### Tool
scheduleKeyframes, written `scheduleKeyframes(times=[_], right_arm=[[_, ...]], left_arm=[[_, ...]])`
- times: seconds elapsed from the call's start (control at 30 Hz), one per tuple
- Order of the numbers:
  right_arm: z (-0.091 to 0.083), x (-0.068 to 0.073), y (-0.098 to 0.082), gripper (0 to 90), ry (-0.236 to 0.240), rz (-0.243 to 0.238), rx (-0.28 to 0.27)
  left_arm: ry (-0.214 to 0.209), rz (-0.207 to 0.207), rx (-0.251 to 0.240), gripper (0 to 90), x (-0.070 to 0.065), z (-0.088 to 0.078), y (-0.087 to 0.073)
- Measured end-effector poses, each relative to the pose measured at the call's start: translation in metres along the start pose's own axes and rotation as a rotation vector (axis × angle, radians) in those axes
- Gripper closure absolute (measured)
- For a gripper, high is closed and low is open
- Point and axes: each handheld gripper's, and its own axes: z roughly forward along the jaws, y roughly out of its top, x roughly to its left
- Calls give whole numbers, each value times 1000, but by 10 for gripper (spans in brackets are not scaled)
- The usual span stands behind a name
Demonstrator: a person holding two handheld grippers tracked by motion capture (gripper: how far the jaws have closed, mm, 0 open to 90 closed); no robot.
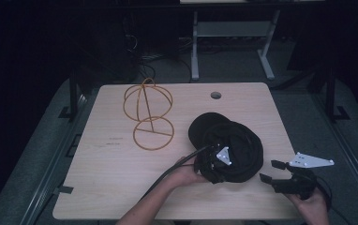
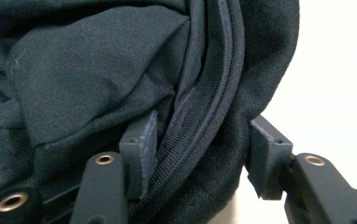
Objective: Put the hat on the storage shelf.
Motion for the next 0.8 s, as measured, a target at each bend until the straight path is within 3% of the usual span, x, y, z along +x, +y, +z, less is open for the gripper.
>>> scheduleKeyframes(times=[0.27,0.67,0.8], right_arm=[[1,1,0,241,2,-1,-2],[2,0,0,242,1,-4,4],[2,1,0,242,-1,-3,7]], left_arm=[[-24,-33,-16,611,4,-1,-1],[-28,-14,-7,694,2,-2,1],[-50,-20,-19,729,3,-3,1]])
